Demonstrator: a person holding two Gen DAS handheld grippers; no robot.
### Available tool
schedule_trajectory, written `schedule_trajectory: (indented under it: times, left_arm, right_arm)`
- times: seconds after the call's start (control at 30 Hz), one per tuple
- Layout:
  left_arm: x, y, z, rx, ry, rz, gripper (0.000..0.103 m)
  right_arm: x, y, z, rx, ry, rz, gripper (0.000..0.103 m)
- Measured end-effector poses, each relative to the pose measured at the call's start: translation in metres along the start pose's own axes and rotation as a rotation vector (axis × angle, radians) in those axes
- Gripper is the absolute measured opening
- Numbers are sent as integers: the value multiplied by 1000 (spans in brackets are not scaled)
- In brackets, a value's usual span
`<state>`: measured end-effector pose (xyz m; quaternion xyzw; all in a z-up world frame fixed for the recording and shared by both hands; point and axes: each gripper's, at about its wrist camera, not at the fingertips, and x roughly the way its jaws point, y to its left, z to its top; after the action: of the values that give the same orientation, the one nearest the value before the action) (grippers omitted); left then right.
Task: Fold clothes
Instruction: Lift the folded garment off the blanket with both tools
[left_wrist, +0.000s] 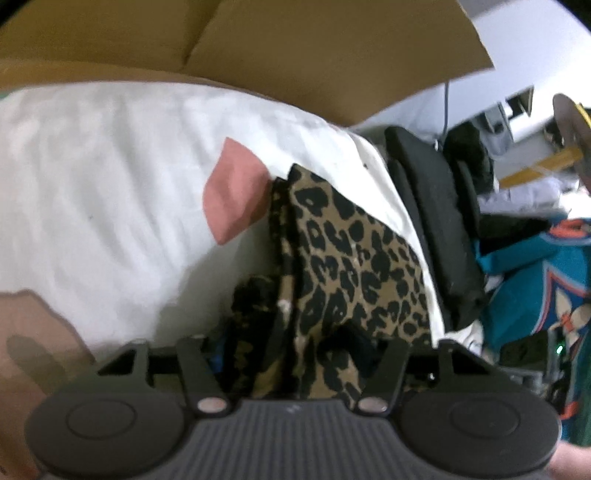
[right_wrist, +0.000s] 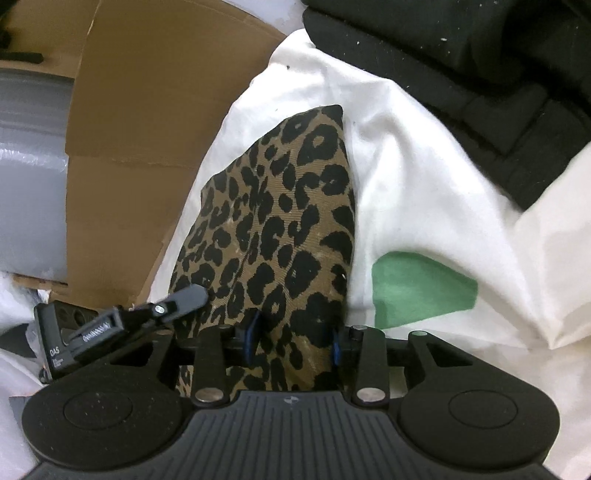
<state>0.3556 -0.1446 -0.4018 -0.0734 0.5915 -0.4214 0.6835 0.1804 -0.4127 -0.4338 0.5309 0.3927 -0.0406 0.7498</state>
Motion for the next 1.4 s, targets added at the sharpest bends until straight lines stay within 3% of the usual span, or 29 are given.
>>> schedule_trajectory:
  times: [0.07,0.2,0.3,0.57,0.9,1.07,1.4]
  left_arm:
    - [0,-1,0,9,1,5,40]
    - [-2,-9,-3,38,-27,38,32]
    - [-6,-21,-10,72,-59,73,28]
    - [-33,-44,-17,98,-146,89,25]
    - [-76,-92,-13,185,-268,129,25]
    - [-92,-112,-11,180,-319,146,25]
    - [-111,-164,-15,188,-365,143,25]
  right_arm:
    - [0,0,0,-2,2,-1,35]
    - [-5,8,-2,-58,-17,-45,11]
    - [-11,17,-3,-87,-35,-68,8]
    - [-30,46,-3,-230,-87,-93,6]
    - [-66,78,5,-360,-197,-41,6]
    - [-85,91,11,-401,-249,-3,6]
    - [-140,115,14,-492,-310,22,6]
